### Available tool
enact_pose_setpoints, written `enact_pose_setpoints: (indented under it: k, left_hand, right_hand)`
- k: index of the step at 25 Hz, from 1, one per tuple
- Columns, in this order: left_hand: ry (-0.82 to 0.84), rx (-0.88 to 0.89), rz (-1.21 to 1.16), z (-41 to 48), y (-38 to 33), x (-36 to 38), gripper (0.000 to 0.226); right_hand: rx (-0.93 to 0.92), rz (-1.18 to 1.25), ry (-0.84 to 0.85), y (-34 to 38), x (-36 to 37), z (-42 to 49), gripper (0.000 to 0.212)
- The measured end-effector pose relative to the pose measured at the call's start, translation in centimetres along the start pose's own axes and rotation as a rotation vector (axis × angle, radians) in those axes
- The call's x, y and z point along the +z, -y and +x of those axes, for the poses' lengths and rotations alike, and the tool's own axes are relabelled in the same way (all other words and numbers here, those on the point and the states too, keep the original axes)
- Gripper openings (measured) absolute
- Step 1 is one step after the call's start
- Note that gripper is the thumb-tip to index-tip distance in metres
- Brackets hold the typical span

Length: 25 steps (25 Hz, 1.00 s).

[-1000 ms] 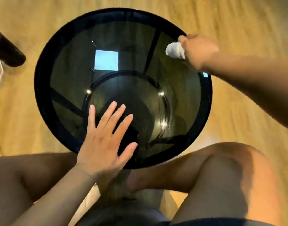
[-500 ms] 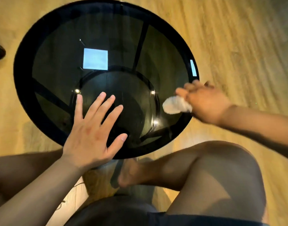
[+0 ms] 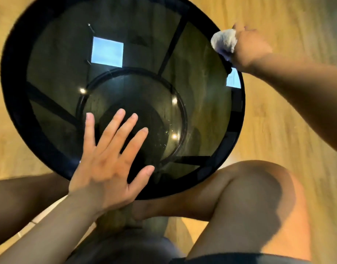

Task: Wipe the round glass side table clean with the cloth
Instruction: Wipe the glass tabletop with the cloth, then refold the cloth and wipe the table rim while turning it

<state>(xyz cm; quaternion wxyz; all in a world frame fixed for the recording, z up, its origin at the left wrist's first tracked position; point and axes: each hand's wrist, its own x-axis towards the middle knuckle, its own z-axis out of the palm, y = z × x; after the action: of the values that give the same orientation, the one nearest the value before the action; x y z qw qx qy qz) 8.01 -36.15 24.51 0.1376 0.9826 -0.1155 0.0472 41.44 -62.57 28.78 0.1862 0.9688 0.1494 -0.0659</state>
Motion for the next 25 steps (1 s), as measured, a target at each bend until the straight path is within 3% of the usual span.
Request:
enact_pose_setpoints:
  k: [7,11,13,18,23,25]
  left_hand:
    - [-0.051,-0.024,-0.081,0.1,0.2,0.1,0.063]
    - [-0.097,-0.048,-0.151,-0.4,0.2,-0.3,0.059]
    - [-0.131,-0.145,-0.174,-0.7,0.6,-0.7,0.058]
    - [-0.288,-0.391,-0.274,-3.3,3.4,-2.4,0.053]
    - [-0.486,-0.612,-0.586,-5.3,3.6,-6.4,0.05]
    - [-0.505,-0.738,-0.819,-6.4,3.2,-7.9,0.038]
  right_hand:
    - [0.052,0.196,0.214,2.3,-0.9,-16.9,0.042]
    - [0.036,0.315,0.321,8.0,-0.8,-25.0,0.039]
    - [-0.008,0.345,0.374,12.0,-1.9,-27.3,0.035]
    - [-0.118,0.473,0.37,22.7,-5.8,-28.5,0.042]
    - [-0.423,0.819,0.308,29.8,-9.1,-24.4,0.029]
    - [-0.429,1.13,0.306,29.7,-10.7,-24.6,0.039]
